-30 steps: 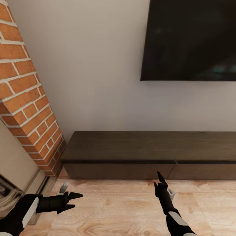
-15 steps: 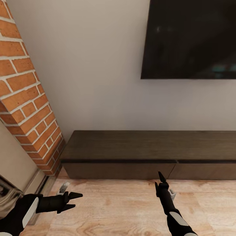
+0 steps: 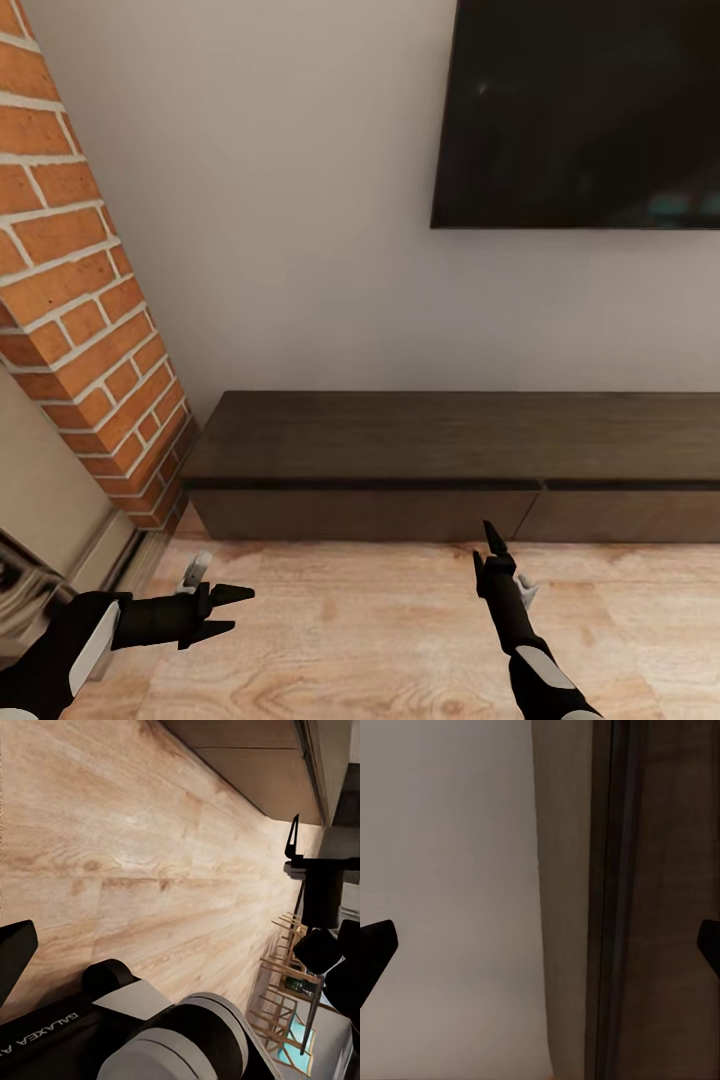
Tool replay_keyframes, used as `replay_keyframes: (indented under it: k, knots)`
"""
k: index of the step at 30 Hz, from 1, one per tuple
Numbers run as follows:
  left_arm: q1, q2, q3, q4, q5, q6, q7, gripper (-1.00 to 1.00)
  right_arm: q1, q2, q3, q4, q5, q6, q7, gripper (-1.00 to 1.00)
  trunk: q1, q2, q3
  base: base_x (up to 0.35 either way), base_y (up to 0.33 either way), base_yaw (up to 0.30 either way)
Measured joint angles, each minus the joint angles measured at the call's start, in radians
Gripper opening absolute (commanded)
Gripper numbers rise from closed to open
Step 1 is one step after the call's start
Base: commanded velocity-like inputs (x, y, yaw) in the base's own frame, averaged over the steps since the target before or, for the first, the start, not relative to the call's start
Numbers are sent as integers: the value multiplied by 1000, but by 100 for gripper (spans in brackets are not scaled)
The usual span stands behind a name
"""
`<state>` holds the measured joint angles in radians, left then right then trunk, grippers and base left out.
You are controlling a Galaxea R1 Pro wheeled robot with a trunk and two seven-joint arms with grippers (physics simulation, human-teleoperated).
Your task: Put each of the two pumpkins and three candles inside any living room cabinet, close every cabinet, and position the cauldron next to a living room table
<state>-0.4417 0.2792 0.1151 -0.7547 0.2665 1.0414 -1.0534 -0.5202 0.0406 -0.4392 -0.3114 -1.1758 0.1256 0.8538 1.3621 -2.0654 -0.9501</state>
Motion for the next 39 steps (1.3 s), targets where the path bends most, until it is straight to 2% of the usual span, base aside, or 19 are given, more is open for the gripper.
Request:
replay_keyframes:
  k: [2,6,13,16,18,22,24,34,39]
  knots:
    - [0,0,0,0,0,0,0,100,0,0,3,0,3,-29,0,100,8,-14,-6,0,0,0]
    - [0,0,0,0,0,0,0,100,0,0,15,36,9,-152,1,100,23,-42,-19,0,0,0]
    - [0,0,0,0,0,-1,0,100,-1,-9,85,73,7,-185,17,100,50,-91,-41,0,0,0]
    - [0,0,0,0,0,-1,0,100,-1,-8,97,72,4,-164,62,100,61,-112,-50,0,0,0]
    - [0,0,0,0,0,-2,0,100,-1,-6,100,71,1,-110,119,100,69,-126,-56,0,0,0]
    - [0,0,0,0,0,-2,0,100,-1,-5,97,68,-5,-55,169,100,84,-154,-69,0,0,0]
    - [0,0,0,0,0,-2,0,100,-1,-5,97,68,-6,-51,176,100,92,-168,-75,0,0,0]
    - [0,0,4,0,0,-1,0,100,-1,-5,90,68,-10,-39,191,100,92,-168,-75,0,0,0]
    - [0,0,4,0,0,-1,-1,100,-1,-5,74,73,-29,16,197,100,92,-168,-75,80,0,0]
